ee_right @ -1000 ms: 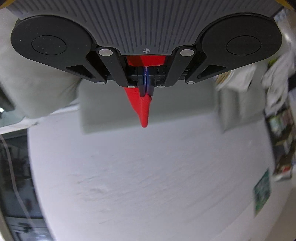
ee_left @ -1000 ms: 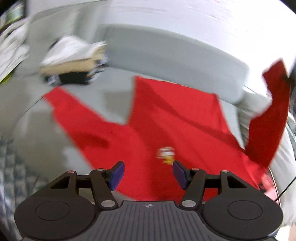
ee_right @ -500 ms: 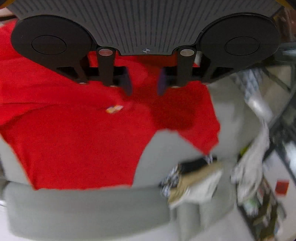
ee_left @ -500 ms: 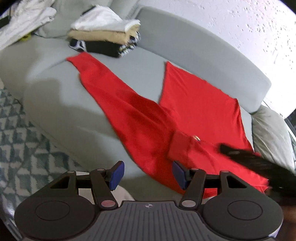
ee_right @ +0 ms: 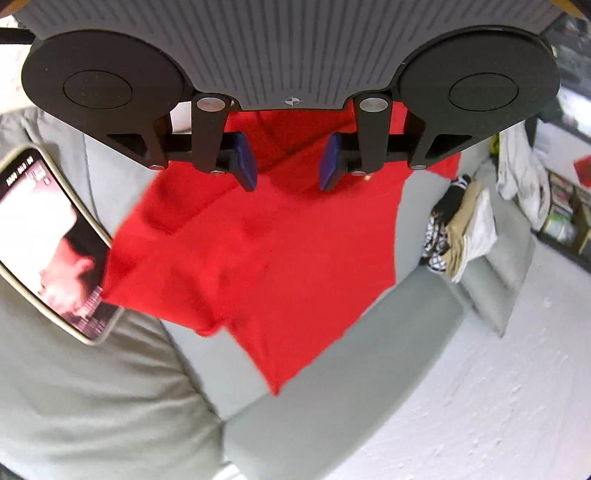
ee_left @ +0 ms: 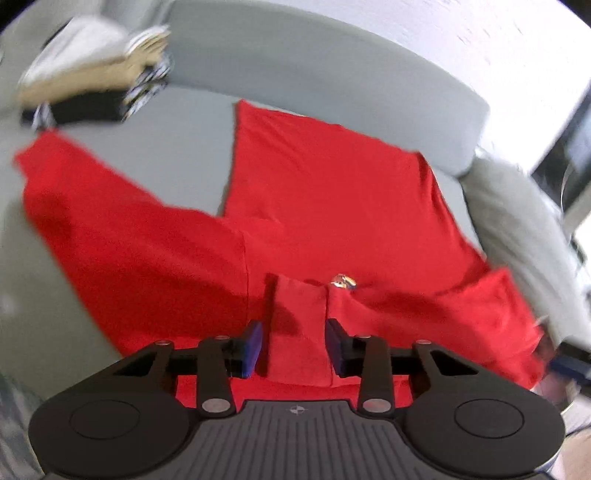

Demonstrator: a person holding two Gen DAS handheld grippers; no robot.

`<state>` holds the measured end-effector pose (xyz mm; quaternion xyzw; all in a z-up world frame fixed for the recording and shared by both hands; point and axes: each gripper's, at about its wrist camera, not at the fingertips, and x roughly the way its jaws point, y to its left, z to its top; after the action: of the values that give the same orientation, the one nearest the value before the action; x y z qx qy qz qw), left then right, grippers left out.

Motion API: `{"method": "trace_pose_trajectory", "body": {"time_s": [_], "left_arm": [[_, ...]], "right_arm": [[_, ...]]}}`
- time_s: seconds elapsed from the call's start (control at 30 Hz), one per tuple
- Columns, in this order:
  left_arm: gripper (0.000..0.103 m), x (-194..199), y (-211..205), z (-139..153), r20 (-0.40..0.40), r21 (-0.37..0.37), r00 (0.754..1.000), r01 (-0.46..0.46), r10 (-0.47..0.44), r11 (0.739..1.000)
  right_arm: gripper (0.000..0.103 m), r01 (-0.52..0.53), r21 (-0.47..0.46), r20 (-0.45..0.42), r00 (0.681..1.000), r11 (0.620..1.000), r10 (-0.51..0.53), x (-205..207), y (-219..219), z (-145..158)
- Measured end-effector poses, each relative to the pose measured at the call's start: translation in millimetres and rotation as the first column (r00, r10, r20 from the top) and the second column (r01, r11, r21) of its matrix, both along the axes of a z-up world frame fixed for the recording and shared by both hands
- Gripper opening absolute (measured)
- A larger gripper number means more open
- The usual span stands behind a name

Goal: Fold clothes

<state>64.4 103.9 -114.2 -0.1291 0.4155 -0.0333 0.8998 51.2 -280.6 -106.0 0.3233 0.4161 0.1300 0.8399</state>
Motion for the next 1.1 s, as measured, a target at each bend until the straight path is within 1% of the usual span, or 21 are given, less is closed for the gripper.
{"method": "trace_pose_trajectory", "body": {"time_s": [0.03, 0.17, 0.2, 0.27, 0.3, 0.37, 0.47, 0.5, 0.53, 0.57, 0.6, 0.67, 0.73, 0.83, 0.93, 1.0, 1.07, 1.1], "left_arm": [[0.034, 2, -3, -3, 0.004, 0.014, 1.0, 0.023, -0.023, 1.0], [0.034, 6, -9, -14, 0.018, 0.06, 0.999, 0.044, -0.045, 0.997], [0.034, 6, -11, -16, 0.016, 0.086, 0.999, 0.044, -0.045, 0.995], [0.036, 7, -14, -18, 0.011, 0.122, 1.0, 0.026, -0.028, 0.992], [0.039, 8, -13, -18, 0.012, 0.124, 1.0, 0.017, -0.019, 0.992], [0.039, 8, -13, -16, 0.014, 0.127, 1.0, -0.001, -0.001, 0.992], [0.039, 13, -20, -18, 0.002, 0.191, 0.999, 0.044, -0.045, 0.981], [0.033, 14, -23, -17, 0.002, 0.203, 0.998, 0.059, -0.061, 0.977], [0.015, 15, -26, -16, 0.002, 0.215, 0.997, 0.074, -0.076, 0.974], [0.007, 16, -29, -15, 0.002, 0.228, 0.996, 0.089, -0.092, 0.97], [0.007, 14, -34, -12, 0.009, 0.25, 0.994, 0.103, -0.108, 0.963], [0.006, 4, -42, 0, 0.079, 0.298, 0.987, 0.108, -0.137, 0.949], [0.006, -6, -46, 16, 0.158, 0.309, 0.977, 0.088, -0.143, 0.947], [0.006, -21, -40, 46, 0.284, 0.269, 0.95, 0.05, -0.129, 0.962], [0.007, -29, -26, 71, 0.368, 0.212, 0.925, 0.014, -0.094, 0.977], [0.007, -21, -12, 65, 0.306, 0.191, 0.951, -0.013, -0.047, 0.981], [0.007, -12, 2, 59, 0.24, 0.172, 0.971, -0.041, -0.002, 0.984], [0.007, -7, 10, 49, 0.187, 0.157, 0.982, -0.052, 0.022, 0.986]], "right_arm": [[0.045, -0.005, -0.004, 0.003, 1.0, 1.0, 0.005, 1, 1, 0], [0.045, -0.028, -0.023, 0.018, 0.999, 0.999, 0.028, 3, 2, 1], [0.045, -0.034, -0.02, 0.019, 0.999, 0.999, 0.034, 3, 3, 0], [0.045, -0.041, -0.017, 0.022, 0.999, 0.999, 0.042, 0, 2, 1], [0.045, -0.043, -0.019, 0.022, 0.999, 0.999, 0.044, -1, 2, 0], [0.045, -0.044, -0.021, 0.02, 0.999, 0.999, 0.044, -2, 1, -1], [0.045, -0.035, -0.014, 0.005, 0.999, 0.999, 0.035, -3, -2, -3], [0.045, -0.033, -0.013, 0.001, 0.999, 0.999, 0.033, -3, -3, -4], [0.045, -0.03, -0.012, -0.003, 1.0, 0.999, 0.03, -3, -4, -5], [0.045, -0.025, -0.013, -0.006, 1.0, 1.0, 0.025, -3, -5, -6], [0.045, -0.019, -0.013, -0.009, 1.0, 1.0, 0.019, -3, -6, -6], [0.045, -0.003, -0.013, -0.01, 1.0, 1.0, 0.002, -3, -9, -6], [0.045, 0.016, -0.017, -0.01, 1.0, 1.0, -0.017, -4, -13, -6], [0.045, 0.042, -0.041, -0.017, 0.999, 0.998, -0.043, -3, -17, -6], [0.045, 0.06, -0.058, -0.025, 0.998, 0.996, -0.062, -1, -20, -7], [0.045, 0.083, -0.083, -0.041, 0.995, 0.993, -0.086, 2, -21, -9], [0.045, 0.106, -0.085, -0.061, 0.992, 0.991, -0.111, 5, -25, -12], [0.045, 0.118, -0.08, -0.07, 0.99, 0.99, -0.124, 6, -27, -13]]}}
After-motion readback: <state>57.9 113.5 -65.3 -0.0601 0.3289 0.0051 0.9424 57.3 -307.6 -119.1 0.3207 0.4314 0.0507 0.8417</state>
